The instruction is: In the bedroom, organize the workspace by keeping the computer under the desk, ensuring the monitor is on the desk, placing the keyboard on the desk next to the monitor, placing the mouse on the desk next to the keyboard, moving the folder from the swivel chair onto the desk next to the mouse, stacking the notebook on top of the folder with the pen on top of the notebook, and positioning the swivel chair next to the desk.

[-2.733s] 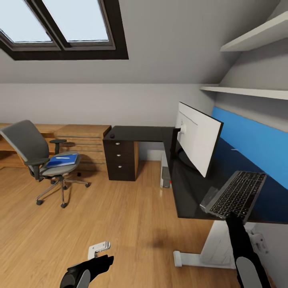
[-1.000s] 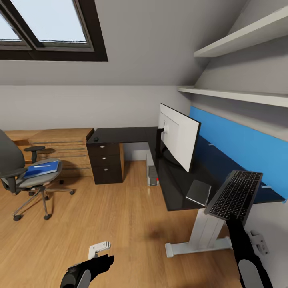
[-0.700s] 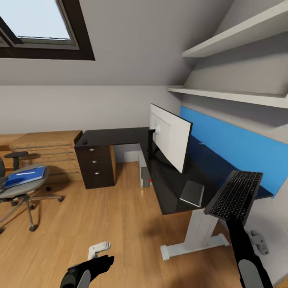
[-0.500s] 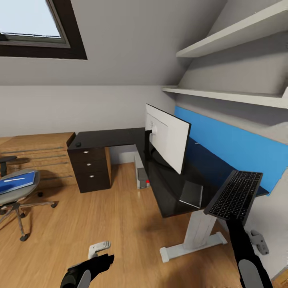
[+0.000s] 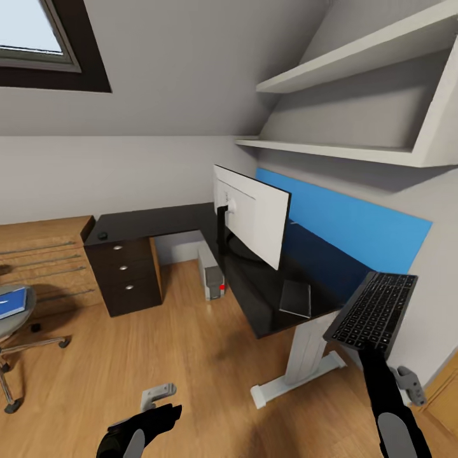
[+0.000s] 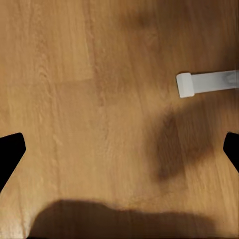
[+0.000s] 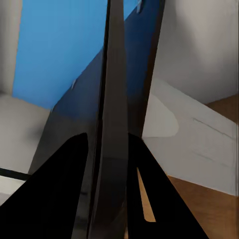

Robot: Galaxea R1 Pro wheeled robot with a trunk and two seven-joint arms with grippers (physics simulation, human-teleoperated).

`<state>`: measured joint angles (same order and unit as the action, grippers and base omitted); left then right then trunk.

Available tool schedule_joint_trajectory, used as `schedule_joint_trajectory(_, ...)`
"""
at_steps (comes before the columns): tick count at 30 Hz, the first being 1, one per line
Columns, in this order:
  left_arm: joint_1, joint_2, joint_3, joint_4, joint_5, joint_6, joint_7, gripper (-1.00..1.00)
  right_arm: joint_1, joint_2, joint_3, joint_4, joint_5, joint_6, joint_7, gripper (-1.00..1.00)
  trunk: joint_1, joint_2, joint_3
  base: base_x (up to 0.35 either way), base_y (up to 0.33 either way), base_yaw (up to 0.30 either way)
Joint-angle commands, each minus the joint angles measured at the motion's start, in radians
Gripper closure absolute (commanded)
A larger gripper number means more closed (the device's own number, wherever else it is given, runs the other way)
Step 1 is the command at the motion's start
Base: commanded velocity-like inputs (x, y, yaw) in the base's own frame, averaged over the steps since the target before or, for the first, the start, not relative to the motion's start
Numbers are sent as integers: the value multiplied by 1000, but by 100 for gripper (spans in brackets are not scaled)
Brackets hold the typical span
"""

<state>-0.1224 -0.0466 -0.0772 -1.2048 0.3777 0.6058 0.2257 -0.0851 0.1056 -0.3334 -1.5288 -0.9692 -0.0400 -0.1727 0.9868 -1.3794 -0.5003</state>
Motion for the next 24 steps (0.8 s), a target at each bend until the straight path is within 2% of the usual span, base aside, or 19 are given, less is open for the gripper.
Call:
schedule_joint_trajectory(1, 0, 0, -1, 0, 11, 3, 9, -100, -1, 8, 0, -1, -8, -9, -2, 100, 0, -1, -1, -25, 51, -267)
schedule_joint_trajectory(8, 0, 1, 1, 17, 10, 3, 9, -100, 0, 25, 0, -3, 17, -61, 0, 100, 0, -1, -1, -8, 16, -267)
schedule_joint_trajectory(11, 0, 1, 1, 20, 10, 3, 9, -100, 12, 29, 2, -7, 41, -109, 1, 100, 0, -1, -1, -1, 2, -267)
schedule_joint_trajectory(16, 0, 1, 2, 20, 9, 3, 9, -100, 28, 31, 28, -10, 48, -156, 1, 100, 0, -1, -1, 0, 0, -267)
schedule_joint_trajectory(20, 0, 2, 2, 20, 9, 3, 9, -100, 54, 31, 99, -11, 77, -268, 0, 100, 0, -1, -1, 0, 0, -151)
schedule_joint_trajectory(21, 0, 2, 2, 20, 9, 3, 9, -100, 64, 31, 135, -10, 94, -321, -2, 100, 0, -1, -1, 0, 0, -43)
schedule_joint_trajectory(22, 0, 2, 2, 20, 9, 2, 9, -100, 83, 31, 213, -6, 118, -420, -7, 100, 0, -1, -1, 0, 0, -9)
schedule_joint_trajectory(24, 0, 2, 3, 20, 9, 2, 9, -100, 88, 31, 232, -5, 121, -437, -8, 100, 0, -1, -1, 0, 0, -6)
